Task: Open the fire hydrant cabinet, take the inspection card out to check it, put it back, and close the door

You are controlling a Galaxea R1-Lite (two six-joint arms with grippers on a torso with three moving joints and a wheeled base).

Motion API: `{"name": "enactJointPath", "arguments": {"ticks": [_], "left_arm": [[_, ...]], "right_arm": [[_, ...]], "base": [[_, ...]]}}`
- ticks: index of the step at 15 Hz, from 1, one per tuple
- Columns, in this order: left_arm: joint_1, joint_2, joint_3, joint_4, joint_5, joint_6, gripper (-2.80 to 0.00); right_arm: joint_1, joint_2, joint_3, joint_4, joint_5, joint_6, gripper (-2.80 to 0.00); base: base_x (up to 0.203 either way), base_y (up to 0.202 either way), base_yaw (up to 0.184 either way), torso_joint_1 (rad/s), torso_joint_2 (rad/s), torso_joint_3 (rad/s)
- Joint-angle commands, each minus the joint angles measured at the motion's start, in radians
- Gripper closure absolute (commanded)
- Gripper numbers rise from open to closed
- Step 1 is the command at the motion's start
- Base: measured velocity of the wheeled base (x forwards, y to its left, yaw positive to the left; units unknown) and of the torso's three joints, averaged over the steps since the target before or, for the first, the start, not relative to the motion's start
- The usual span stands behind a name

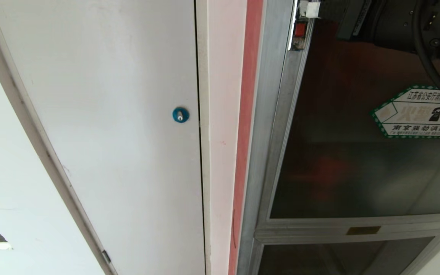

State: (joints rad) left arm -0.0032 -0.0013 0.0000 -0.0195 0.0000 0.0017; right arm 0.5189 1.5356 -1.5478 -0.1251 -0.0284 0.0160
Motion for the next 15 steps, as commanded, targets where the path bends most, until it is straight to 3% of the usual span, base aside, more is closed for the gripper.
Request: {"name": "enactJointPath", "arguments": {"ticks": [1, 6, 9, 15], "left_arm": [[0.0, 0.001, 0.012, 0.0, 0.0, 0.0, 0.0], [0.0, 0.001, 0.012, 0.0, 0.0, 0.0, 0.0], [0.0, 0.001, 0.012, 0.0, 0.0, 0.0, 0.0], [0.0, 0.001, 0.011, 0.0, 0.0, 0.0, 0.0]], "right_arm": [[0.0, -0.03, 0.02, -0.004, 0.005, 0.013, 0.0], [0.0, -0.062, 0.059, -0.043, 0.012, 0.026, 0.0], [0.0, -0.086, 0.059, -0.054, 0.071, 0.097, 0.0], [0.001, -0.066, 0.002, -0.037, 0.155, 0.143, 0.0]], "base": [[0.0, 0.0, 0.0, 0.0, 0.0, 0.0], [0.0, 0.0, 0.0, 0.0, 0.0, 0.0], [0.0, 0.0, 0.0, 0.0, 0.0, 0.0], [0.0, 0.0, 0.0, 0.0, 0.0, 0.0]]}}
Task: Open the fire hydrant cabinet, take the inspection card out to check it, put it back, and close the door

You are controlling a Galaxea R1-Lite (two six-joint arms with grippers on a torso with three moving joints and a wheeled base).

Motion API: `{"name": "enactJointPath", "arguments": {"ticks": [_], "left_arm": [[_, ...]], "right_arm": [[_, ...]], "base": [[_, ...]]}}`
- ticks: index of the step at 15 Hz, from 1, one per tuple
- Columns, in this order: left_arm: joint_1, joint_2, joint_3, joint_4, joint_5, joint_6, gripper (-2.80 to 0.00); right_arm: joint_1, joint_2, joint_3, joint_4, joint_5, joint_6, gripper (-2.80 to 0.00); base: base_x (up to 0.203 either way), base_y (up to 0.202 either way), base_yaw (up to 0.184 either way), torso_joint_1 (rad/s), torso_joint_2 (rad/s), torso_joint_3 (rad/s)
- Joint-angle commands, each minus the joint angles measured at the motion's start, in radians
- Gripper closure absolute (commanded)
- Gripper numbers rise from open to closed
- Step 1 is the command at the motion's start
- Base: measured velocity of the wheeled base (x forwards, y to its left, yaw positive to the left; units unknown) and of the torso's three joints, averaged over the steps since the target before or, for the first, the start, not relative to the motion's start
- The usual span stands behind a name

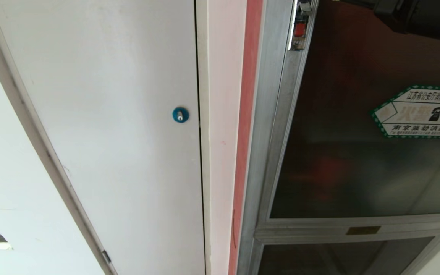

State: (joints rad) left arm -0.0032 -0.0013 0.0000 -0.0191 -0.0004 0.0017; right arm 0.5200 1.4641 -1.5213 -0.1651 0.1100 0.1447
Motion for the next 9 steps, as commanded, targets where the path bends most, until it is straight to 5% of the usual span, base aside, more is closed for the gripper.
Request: {"name": "enactJointPath", "arguments": {"ticks": [1, 9], "left_arm": [[0.0, 0.001, 0.011, -0.001, 0.0, 0.0, 0.0], [0.0, 0.001, 0.012, -0.001, 0.0, 0.0, 0.0]], "right_arm": [[-0.001, 0.018, -0.051, 0.021, 0.029, 0.032, 0.0], [-0.025, 0.069, -0.102, 0.064, 0.051, 0.056, 0.0]], "base": [[0.0, 0.0, 0.0, 0.0, 0.0, 0.0], [0.0, 0.0, 0.0, 0.0, 0.0, 0.0]]}}
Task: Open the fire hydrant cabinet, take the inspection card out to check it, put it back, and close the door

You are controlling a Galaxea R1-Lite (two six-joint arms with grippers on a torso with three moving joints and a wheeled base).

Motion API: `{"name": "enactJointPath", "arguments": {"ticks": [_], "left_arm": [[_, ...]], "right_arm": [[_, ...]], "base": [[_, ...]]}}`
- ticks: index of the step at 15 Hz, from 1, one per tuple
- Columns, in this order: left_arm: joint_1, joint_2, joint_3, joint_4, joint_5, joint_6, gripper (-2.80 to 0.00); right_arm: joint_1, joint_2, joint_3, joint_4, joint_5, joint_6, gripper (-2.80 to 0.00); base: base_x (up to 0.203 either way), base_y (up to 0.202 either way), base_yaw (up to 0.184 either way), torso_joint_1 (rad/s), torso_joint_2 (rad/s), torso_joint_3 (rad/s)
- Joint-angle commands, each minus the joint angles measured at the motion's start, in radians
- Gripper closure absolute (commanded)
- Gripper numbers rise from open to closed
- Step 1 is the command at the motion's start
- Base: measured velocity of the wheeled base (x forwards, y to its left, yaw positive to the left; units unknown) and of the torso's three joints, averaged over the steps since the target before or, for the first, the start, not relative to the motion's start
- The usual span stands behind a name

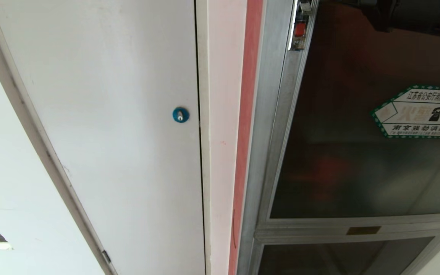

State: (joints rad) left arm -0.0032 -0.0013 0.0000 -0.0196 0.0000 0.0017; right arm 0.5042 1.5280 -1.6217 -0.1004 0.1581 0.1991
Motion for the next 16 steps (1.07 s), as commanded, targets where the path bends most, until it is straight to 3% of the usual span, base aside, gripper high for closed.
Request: {"name": "enactJointPath", "arguments": {"ticks": [1, 4, 16], "left_arm": [[0.0, 0.001, 0.011, 0.0, 0.0, 0.0, 0.0], [0.0, 0.001, 0.012, 0.0, 0.0, 0.0, 0.0], [0.0, 0.001, 0.012, 0.0, 0.0, 0.0, 0.0]], "right_arm": [[-0.013, 0.007, -0.001, -0.001, 0.003, 0.002, 0.0], [-0.051, 0.018, 0.002, 0.001, 0.02, 0.003, 0.0], [-0.052, 0.026, -0.015, -0.002, 0.063, 0.002, 0.0]], "base": [[0.0, 0.0, 0.0, 0.0, 0.0, 0.0], [0.0, 0.0, 0.0, 0.0, 0.0, 0.0], [0.0, 0.0, 0.0, 0.0, 0.0, 0.0]]}}
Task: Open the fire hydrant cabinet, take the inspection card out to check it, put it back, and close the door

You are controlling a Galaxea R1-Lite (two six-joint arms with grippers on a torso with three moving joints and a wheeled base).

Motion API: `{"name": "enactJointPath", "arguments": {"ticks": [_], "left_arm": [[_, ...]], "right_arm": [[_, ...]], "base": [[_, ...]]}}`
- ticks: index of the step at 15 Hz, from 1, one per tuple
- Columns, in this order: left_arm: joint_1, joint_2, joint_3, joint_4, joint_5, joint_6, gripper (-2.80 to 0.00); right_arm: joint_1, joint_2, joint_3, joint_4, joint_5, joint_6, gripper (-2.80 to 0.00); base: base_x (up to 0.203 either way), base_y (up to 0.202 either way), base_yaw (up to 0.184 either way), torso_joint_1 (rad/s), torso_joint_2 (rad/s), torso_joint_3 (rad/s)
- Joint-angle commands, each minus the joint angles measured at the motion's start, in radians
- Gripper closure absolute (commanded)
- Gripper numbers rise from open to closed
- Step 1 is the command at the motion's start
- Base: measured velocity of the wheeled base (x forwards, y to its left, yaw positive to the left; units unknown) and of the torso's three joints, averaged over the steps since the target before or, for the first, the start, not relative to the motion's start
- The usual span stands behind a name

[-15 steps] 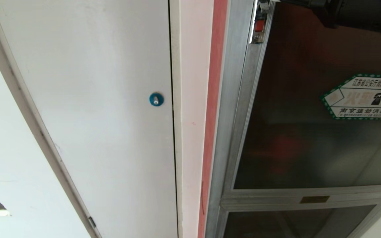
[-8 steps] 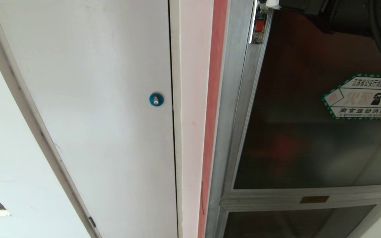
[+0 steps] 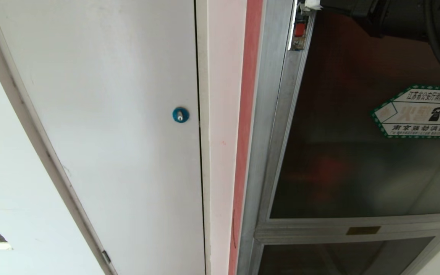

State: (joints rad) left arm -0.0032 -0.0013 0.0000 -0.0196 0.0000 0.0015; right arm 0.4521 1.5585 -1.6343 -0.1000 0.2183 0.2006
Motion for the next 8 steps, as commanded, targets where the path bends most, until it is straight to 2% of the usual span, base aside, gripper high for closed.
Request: {"name": "enactJointPath", "arguments": {"ticks": [1, 8], "left_arm": [[0.0, 0.001, 0.012, 0.0, 0.0, 0.0, 0.0], [0.0, 0.001, 0.011, 0.0, 0.0, 0.0, 0.0]], "right_arm": [[0.002, -0.005, -0.003, -0.003, 0.003, 0.0, 0.0], [0.0, 0.005, 0.002, -0.003, 0.026, 0.0, 0.0]], "base": [[0.0, 0.0, 0.0, 0.0, 0.0, 0.0], [0.0, 0.0, 0.0, 0.0, 0.0, 0.0]]}}
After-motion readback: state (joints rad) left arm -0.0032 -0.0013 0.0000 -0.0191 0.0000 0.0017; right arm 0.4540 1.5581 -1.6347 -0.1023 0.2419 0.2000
